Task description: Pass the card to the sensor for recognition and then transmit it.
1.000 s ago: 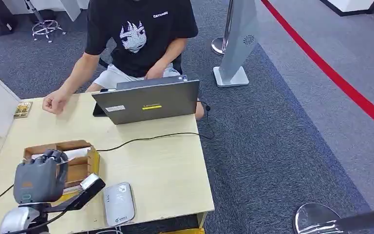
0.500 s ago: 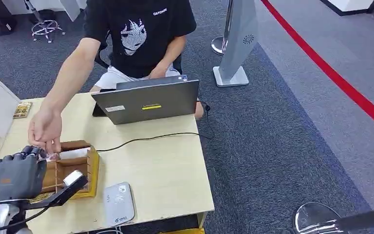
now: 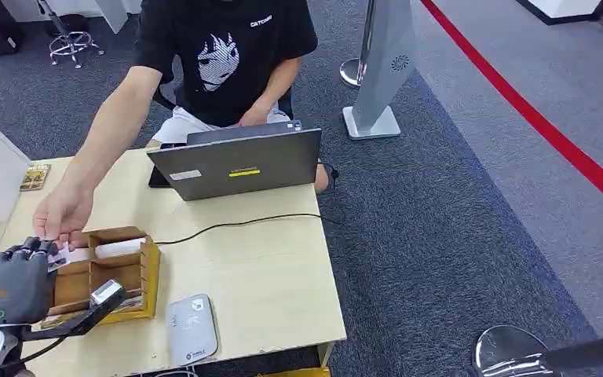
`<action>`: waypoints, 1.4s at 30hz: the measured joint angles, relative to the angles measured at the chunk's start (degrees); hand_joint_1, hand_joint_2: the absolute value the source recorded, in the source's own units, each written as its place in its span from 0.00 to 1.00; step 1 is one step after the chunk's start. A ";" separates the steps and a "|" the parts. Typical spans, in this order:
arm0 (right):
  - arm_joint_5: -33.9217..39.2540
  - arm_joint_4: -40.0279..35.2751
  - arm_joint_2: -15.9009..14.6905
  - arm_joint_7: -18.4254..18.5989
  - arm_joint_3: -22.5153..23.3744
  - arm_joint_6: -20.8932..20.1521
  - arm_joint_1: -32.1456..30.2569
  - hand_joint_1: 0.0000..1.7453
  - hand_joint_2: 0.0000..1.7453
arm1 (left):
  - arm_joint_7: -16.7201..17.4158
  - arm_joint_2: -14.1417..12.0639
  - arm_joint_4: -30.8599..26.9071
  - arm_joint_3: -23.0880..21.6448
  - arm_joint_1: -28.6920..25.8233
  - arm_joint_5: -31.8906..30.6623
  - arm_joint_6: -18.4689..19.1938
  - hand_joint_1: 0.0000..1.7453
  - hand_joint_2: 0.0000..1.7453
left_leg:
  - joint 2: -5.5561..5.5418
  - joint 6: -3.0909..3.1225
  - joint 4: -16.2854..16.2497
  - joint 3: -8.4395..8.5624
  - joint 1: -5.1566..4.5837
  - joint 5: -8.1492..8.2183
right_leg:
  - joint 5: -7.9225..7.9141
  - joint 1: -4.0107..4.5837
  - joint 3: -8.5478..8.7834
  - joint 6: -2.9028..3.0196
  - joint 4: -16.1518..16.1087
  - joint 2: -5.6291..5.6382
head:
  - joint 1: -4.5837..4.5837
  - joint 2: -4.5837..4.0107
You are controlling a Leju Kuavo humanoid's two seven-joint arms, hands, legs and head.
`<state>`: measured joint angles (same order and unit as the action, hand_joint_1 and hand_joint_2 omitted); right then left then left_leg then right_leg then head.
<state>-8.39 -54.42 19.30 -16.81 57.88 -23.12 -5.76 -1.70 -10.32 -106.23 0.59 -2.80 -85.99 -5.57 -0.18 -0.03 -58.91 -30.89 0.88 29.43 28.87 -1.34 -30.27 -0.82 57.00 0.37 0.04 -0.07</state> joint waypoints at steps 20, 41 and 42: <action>0.87 -0.52 0.00 0.22 -1.73 1.38 -0.72 0.00 1.00 | -0.07 1.81 -6.25 -0.28 -1.11 1.01 -1.51 0.00 1.00 | -0.03 -0.01 0.00 0.00 0.01 -0.04 | -0.01 0.01 0.01 0.00 0.01 -0.02 | 0.00 0.00; -4.99 -0.52 0.00 -0.94 2.17 0.09 -0.84 0.00 1.00 | -5.44 -3.89 -8.72 -12.50 -2.96 13.97 9.75 0.00 1.00 | -0.05 -0.01 0.00 -0.02 0.01 -0.04 | -0.01 0.00 0.03 0.00 0.01 -0.05 | 0.00 0.00; -5.53 -0.52 0.00 -1.07 2.73 -0.24 -0.73 0.00 1.00 | -5.36 -4.31 -8.70 -13.07 -3.06 14.40 11.10 0.00 1.00 | -0.05 -0.01 0.00 -0.02 0.01 -0.04 | -0.01 0.00 0.04 0.00 0.01 -0.05 | 0.00 0.00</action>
<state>-13.92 -54.95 19.30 -17.88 60.61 -23.37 -6.49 -7.06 -14.62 -114.92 -12.47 -5.87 -71.59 5.52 -0.23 -0.04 -58.91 -30.91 0.88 29.39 28.86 -1.33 -30.23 -0.83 57.01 0.33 0.04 -0.07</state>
